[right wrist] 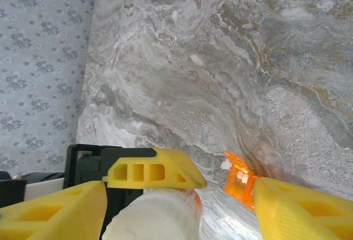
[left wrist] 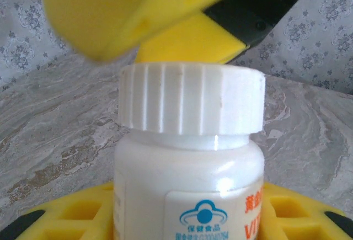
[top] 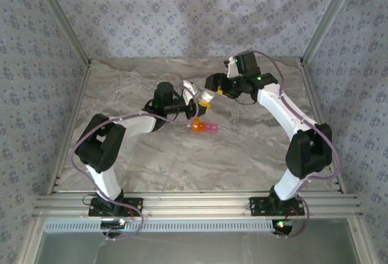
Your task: Sort the pills into containers
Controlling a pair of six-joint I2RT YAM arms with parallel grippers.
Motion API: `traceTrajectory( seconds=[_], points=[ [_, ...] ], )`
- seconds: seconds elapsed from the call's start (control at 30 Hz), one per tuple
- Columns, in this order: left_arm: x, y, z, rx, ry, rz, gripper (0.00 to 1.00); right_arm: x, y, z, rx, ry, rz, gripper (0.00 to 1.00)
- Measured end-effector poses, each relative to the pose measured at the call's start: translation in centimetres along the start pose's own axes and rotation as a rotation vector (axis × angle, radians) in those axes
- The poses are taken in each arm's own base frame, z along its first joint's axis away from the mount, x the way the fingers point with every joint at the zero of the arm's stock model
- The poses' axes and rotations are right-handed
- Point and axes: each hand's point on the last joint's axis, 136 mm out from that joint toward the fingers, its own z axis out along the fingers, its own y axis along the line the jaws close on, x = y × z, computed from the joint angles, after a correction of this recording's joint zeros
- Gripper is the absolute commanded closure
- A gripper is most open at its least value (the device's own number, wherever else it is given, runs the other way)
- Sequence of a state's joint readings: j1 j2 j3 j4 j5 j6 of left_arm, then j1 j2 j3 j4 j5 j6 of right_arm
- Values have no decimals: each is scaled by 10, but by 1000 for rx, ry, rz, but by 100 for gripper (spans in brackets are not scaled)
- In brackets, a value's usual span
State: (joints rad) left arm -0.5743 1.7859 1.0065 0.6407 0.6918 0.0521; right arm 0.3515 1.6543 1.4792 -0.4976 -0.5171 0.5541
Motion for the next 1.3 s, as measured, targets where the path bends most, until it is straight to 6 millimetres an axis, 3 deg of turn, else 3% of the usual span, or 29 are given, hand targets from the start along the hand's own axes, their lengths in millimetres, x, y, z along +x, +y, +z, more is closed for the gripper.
traceTrajectory(
  seconds=[0.23, 0.47, 0.6, 0.9, 1.3],
  points=[
    [0, 0, -3, 23, -3, -4, 100, -22, -6, -35, -50, -62, -57, 27],
    [-7, -1, -4, 59, -6, -5, 100, -25, -11, -50, -126, -48, -242, 23],
    [-11, -2, -4, 75, -6, -7, 100, -16, -2, -46, -172, -17, -305, 23],
    [-20, -3, -4, 98, -4, -11, 100, 9, 12, -19, -210, 92, -366, 26],
    [-17, -3, -3, 103, 11, -26, 100, 11, 14, -17, -214, 102, -375, 30]
  ],
)
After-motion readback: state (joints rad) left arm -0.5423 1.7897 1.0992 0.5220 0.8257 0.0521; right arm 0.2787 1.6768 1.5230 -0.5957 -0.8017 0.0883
